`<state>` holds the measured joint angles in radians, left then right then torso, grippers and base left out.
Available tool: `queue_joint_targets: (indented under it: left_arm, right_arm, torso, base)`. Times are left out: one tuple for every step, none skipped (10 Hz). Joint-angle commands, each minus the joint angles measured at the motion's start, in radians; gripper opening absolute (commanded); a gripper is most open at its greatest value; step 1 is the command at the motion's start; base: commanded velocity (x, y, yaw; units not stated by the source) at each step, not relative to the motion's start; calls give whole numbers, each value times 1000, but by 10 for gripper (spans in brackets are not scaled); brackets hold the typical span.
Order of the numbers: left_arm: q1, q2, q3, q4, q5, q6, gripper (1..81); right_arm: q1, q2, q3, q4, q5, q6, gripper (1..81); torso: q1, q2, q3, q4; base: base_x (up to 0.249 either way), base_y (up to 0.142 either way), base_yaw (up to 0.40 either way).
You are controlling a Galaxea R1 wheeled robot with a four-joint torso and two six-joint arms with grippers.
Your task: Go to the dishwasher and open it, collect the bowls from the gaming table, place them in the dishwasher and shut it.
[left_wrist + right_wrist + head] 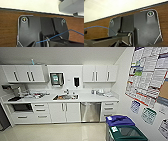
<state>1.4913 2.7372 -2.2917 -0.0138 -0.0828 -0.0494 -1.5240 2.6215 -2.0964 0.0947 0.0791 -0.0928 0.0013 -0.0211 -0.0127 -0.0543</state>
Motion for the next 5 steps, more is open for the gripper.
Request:
queue_joint_targets:
  left_arm:
    - [-45,-20,11,9,46,3,811]
    - [-42,-22,9,8,46,5,811]
    - [-42,-22,8,8,46,3,811]
    - [-42,-17,8,9,46,3,811]
    - [-42,-17,8,11,46,5,811]
  right_arm:
    - [55,-16,13,5,-55,-4,811]
    - [55,-15,13,3,-55,-4,811]
    - [55,-13,12,3,-56,-4,811]
    - [55,-13,12,2,-58,-4,811]
    - [54,-13,12,3,-58,-4,811]
  torso:
    - [0,0,0,0]
    - [0,0,0,0]
    - [0,0,0,0]
    - [0,0,0,0]
    - [0,0,0,0]
  base:
    - [122,0,0]
    - [114,0,0]
    - [114,0,0]
    - [114,0,0]
    - [111,0,0]
